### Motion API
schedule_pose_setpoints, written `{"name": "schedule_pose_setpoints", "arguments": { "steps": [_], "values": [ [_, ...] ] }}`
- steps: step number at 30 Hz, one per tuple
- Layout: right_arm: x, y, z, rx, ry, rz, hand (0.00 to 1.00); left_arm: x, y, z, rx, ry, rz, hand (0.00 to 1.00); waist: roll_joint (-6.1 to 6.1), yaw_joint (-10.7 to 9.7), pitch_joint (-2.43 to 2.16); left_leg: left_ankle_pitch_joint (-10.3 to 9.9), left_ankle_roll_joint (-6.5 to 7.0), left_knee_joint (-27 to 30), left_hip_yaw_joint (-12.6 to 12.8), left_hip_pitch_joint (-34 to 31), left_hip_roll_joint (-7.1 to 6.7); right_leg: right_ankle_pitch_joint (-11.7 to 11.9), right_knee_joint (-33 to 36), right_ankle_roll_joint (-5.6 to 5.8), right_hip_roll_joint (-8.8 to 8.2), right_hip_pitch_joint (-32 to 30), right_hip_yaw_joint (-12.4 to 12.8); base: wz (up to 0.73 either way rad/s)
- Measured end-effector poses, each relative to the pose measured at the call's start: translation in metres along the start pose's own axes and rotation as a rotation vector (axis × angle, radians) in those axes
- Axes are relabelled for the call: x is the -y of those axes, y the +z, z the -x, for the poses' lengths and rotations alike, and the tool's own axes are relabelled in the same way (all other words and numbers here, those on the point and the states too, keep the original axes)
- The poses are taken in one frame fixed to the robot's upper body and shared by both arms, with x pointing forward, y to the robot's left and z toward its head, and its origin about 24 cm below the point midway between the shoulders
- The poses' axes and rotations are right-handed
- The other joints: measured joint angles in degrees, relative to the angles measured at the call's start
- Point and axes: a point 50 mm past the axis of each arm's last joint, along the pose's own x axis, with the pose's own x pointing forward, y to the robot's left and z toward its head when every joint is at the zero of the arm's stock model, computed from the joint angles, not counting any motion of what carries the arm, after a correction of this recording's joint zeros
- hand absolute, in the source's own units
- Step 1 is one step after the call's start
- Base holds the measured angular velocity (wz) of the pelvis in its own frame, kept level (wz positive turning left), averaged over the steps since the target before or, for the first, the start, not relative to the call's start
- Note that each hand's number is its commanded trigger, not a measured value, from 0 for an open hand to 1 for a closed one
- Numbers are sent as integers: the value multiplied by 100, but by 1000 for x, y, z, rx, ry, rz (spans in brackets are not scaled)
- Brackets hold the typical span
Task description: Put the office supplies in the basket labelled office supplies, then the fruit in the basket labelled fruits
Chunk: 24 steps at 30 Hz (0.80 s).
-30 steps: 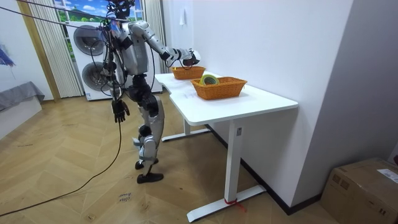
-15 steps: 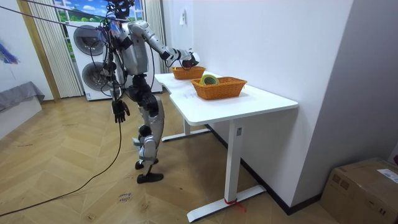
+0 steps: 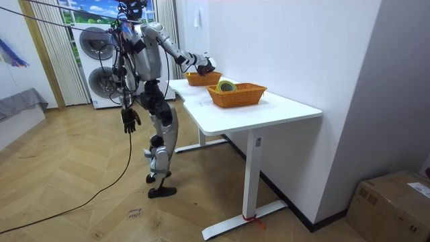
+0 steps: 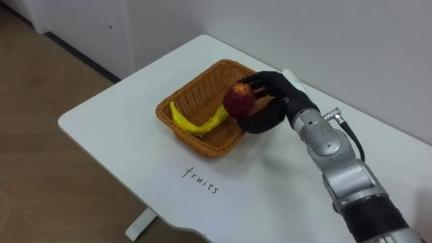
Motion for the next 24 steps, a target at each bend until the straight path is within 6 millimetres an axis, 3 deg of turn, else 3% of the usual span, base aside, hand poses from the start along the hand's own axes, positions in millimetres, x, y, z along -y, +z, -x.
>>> {"name": "schedule_pose_setpoints", "arguments": {
  "steps": [11,24],
  "values": [
    [0,1,0,3,0,-3,0,0,0,0,0,-5,1,0,13,-7,5,-3,-2,28,-16,-15,0,0,48,1,-7,-16,-5,0],
    [0,3,0,14,-2,-2,0,-1,1,0,2,-2,0,0,44,-18,-23,-3,-4,-2,-5,14,-1,2,-11,5,10,43,-15,1]
  ]
}}
